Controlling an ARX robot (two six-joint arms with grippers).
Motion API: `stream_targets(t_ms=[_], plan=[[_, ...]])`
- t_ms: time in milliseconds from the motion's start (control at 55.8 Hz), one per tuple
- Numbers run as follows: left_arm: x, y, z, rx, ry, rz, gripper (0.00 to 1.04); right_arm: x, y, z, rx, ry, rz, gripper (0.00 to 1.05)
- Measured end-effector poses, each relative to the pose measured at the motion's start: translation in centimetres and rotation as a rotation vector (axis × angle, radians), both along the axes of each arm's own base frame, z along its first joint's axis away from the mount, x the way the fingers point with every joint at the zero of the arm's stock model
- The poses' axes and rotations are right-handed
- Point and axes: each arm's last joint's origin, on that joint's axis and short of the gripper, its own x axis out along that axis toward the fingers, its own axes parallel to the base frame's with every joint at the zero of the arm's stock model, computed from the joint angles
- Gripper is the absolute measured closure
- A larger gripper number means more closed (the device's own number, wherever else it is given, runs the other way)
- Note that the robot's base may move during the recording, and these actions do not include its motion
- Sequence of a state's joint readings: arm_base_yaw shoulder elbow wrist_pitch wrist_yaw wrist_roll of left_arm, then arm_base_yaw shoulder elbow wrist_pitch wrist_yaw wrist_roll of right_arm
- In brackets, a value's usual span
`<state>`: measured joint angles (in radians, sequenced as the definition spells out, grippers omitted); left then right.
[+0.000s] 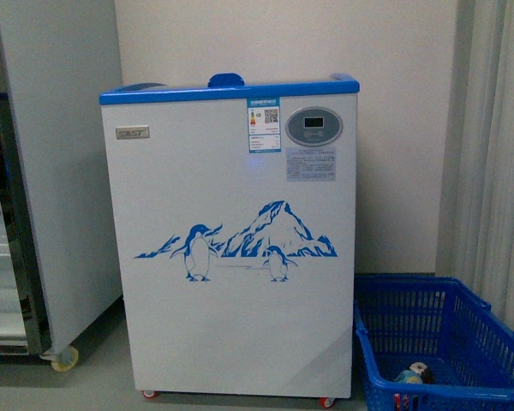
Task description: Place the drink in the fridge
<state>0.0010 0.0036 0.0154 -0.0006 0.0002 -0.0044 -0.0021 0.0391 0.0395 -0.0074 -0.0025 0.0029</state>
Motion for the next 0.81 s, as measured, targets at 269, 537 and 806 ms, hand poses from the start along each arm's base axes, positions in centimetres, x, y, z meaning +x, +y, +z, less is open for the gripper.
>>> stream_targets(t_ms=[269,537,806], plan=[[0.00,0.00,0.00,0.000,0.000,0.000,0.08,0.00,0.00,0.00,0.000,0.000,0.000,0.07],[0.00,0.00,0.00,0.000,0.000,0.000,0.08,0.00,0.00,0.00,0.000,0.000,0.000,0.07],[0.00,0.00,0.00,0.000,0.000,0.000,0.08,0.00,0.00,0.00,0.000,0.000,0.000,0.07]])
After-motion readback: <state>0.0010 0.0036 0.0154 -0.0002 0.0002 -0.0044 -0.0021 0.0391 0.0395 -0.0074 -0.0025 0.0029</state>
